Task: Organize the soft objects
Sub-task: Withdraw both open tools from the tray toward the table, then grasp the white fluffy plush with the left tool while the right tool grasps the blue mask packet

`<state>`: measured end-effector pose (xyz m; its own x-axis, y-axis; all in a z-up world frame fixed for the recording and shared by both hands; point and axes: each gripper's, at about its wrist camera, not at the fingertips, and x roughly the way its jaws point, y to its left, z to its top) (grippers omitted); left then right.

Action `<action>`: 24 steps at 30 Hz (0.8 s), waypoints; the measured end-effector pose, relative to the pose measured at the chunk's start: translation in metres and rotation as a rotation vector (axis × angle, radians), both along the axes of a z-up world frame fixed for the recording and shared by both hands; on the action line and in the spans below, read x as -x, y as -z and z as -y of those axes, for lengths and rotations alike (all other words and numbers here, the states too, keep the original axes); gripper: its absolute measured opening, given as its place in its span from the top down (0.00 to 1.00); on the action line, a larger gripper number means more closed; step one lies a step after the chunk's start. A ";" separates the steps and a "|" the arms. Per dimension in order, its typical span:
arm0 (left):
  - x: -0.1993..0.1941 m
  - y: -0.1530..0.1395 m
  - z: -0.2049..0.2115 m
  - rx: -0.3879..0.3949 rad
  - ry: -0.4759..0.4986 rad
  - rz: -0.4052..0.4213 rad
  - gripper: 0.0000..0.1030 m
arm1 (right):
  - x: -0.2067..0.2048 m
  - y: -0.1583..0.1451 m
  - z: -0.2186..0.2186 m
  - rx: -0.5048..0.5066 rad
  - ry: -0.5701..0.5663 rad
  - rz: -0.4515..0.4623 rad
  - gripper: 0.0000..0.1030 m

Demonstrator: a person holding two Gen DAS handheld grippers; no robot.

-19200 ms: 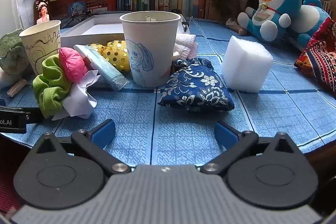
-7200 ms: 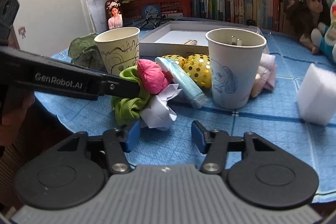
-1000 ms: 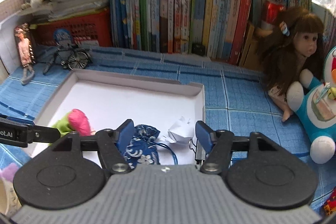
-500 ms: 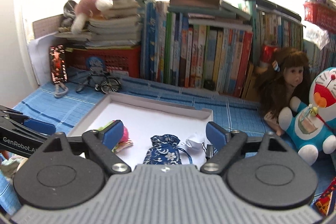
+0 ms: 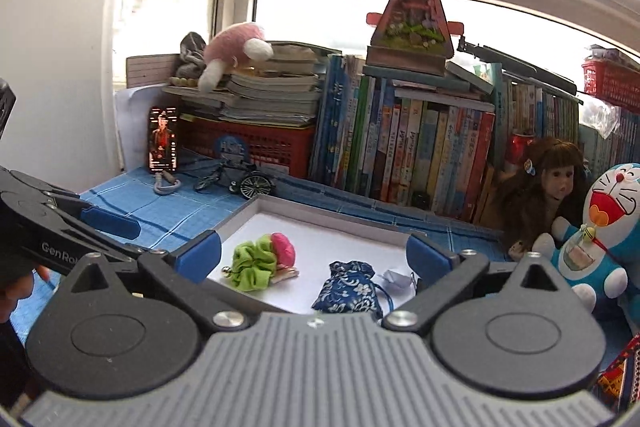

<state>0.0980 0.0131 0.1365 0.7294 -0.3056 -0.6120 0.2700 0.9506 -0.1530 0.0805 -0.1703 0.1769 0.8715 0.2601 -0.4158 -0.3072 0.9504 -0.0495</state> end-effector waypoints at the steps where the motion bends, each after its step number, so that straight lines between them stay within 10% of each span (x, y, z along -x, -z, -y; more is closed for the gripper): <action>1: 0.006 0.001 -0.001 0.000 0.001 0.010 0.14 | 0.005 0.002 -0.001 -0.002 -0.003 0.002 0.00; 24: 0.089 0.045 -0.040 -0.037 -0.111 0.175 0.09 | 0.084 0.074 -0.004 -0.048 0.164 0.130 0.00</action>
